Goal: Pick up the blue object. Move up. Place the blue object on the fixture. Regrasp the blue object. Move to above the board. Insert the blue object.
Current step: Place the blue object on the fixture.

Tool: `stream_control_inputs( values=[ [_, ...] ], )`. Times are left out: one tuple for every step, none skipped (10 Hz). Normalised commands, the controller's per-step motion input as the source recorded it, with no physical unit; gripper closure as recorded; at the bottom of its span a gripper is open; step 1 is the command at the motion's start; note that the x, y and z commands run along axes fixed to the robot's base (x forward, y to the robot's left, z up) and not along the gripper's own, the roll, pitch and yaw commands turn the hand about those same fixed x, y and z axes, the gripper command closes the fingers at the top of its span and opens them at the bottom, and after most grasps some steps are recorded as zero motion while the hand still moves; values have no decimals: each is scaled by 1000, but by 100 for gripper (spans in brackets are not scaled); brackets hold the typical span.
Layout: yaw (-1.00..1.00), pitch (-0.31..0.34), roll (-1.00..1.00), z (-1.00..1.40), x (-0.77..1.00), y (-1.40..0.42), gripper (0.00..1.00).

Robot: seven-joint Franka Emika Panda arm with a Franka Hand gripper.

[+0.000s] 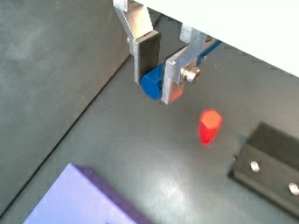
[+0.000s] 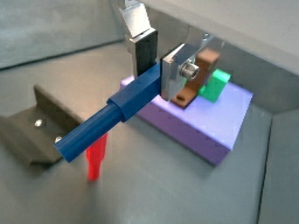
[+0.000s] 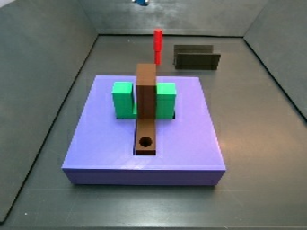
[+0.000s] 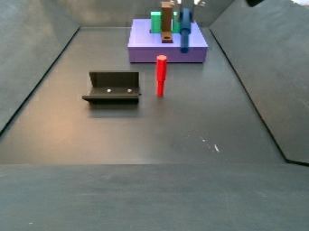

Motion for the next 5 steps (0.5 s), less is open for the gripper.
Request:
stream_control_inputs(
  values=[
    [-37,0,-1000,120,643,89,100],
    [-6,0,-1000,100,714,31,100],
    [0,0,-1000,71,769,0,100],
    [0,0,-720,0,971,0,100],
    [0,0,-477,0,1000,-43,100]
  ],
)
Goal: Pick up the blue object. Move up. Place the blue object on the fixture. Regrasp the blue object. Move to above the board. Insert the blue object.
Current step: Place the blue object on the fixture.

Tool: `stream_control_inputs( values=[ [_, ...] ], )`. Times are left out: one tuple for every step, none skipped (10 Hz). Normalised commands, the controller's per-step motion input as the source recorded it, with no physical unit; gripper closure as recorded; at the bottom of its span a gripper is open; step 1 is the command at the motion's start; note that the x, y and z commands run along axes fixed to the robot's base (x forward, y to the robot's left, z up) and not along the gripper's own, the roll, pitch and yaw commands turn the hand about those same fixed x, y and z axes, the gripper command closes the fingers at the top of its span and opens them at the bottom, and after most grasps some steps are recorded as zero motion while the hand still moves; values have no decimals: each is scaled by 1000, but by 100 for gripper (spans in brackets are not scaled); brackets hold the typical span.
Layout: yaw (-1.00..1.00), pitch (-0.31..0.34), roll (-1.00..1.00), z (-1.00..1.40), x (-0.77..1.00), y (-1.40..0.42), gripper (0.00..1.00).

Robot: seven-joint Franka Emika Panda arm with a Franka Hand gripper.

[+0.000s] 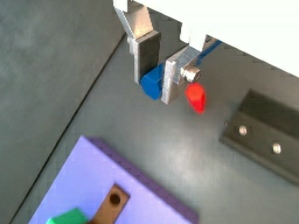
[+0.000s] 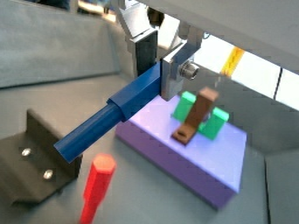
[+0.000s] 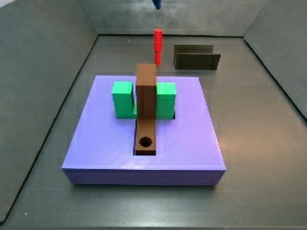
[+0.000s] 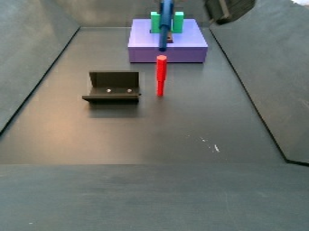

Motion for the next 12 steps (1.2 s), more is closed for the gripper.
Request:
stream_control_inputs(
  values=[
    [0,0,-237,-26,1000,-129,100],
    [0,0,-243,-20,1000,-126,100],
    [0,0,-240,-20,1000,-120,100],
    [0,0,-100,0,1000,-40,100],
    [6,9,-97,0,1000,-43,100],
    [0,23,-154,-189,1000,-29,100],
    [0,0,-166,-414,1000,-40,100],
    [0,0,-209,-543,1000,0,100],
    [-17,0,-249,-577,1000,0,100],
    [-29,0,-269,-569,1000,0,100],
    [-23,0,-297,-577,1000,0,100],
    [0,0,-306,-560,1000,11,100]
  ],
)
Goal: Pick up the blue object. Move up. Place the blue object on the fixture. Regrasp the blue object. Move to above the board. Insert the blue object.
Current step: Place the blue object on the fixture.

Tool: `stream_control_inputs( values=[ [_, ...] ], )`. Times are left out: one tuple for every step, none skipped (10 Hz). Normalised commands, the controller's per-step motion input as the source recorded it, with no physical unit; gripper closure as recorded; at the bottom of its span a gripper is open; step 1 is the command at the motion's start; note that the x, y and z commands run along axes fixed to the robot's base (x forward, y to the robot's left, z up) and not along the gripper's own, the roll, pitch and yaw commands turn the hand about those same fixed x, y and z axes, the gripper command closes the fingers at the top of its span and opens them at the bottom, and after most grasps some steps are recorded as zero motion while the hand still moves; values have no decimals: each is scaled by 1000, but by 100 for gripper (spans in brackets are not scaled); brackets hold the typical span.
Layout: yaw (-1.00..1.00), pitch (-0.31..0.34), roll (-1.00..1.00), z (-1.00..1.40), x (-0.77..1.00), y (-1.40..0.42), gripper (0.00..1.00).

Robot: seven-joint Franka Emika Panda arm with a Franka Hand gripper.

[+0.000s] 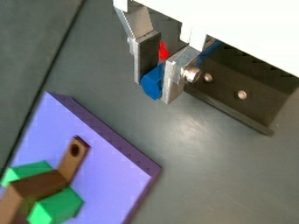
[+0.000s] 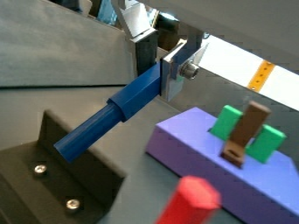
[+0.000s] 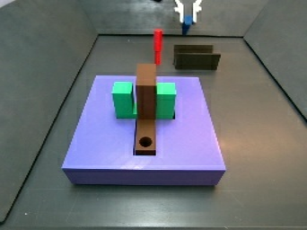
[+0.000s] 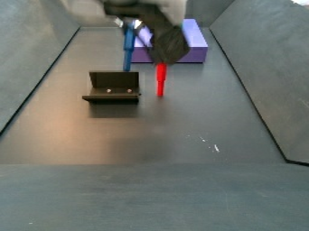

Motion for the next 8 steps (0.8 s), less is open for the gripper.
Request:
stream_control_inputs(
  values=[
    [0,51,-246,-494,1000,111,100],
    [0,94,-126,-426,1000,114,100],
    [0,149,-69,-323,931,137,100],
    [0,111,-134,-286,460,129,100],
    [0,114,-117,-197,354,46,100],
    [0,69,-94,-266,323,57,100],
    [0,80,-209,-269,303,20,100],
    [-3,0,-243,-231,103,0,100]
  ],
)
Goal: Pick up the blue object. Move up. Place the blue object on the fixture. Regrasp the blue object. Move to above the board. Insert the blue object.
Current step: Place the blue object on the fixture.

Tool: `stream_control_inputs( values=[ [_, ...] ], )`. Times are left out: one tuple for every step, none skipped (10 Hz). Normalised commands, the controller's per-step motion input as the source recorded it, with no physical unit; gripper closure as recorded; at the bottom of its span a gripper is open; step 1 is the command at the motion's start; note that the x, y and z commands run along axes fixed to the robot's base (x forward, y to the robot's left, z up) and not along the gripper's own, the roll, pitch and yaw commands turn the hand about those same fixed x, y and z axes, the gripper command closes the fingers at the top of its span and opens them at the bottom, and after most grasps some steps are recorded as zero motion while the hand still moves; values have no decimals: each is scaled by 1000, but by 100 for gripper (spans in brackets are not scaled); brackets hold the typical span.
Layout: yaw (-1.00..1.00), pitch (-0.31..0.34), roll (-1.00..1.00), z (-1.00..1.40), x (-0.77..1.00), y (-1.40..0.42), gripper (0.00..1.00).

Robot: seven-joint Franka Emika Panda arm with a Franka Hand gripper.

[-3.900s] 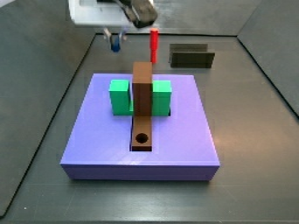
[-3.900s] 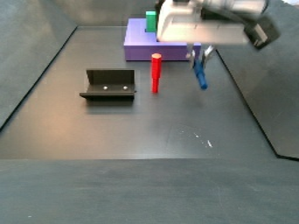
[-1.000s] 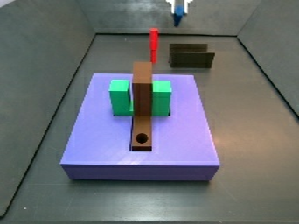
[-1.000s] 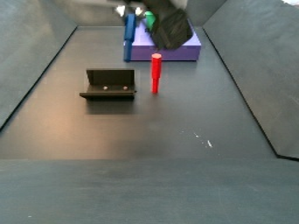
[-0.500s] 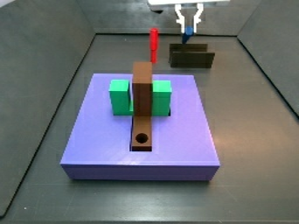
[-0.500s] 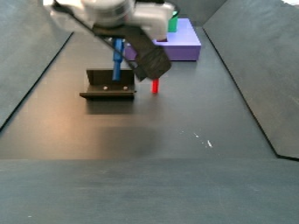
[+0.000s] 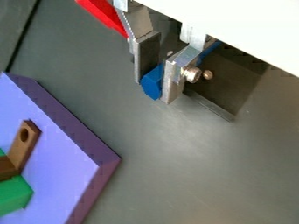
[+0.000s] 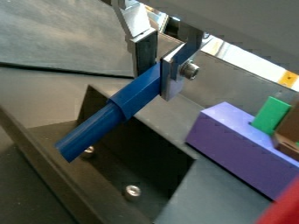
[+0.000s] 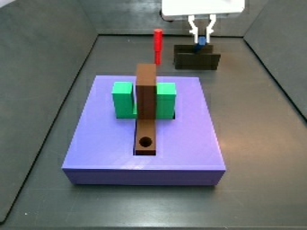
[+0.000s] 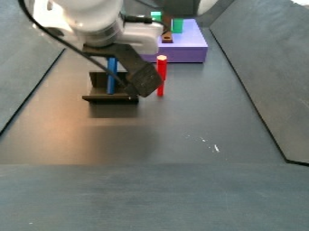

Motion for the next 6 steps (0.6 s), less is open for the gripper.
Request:
stream_control_inputs(
  values=[
    [0,-91,-174,-226,0,0,100],
    [0,-111,-91,-197,0,0,100],
    [14,-57,0,-183,0,0,100],
    [0,-106,0,-191,0,0,100],
    [0,-117,0,-197,0,0,100],
    [0,-40,0,-137,0,0,100]
  ],
)
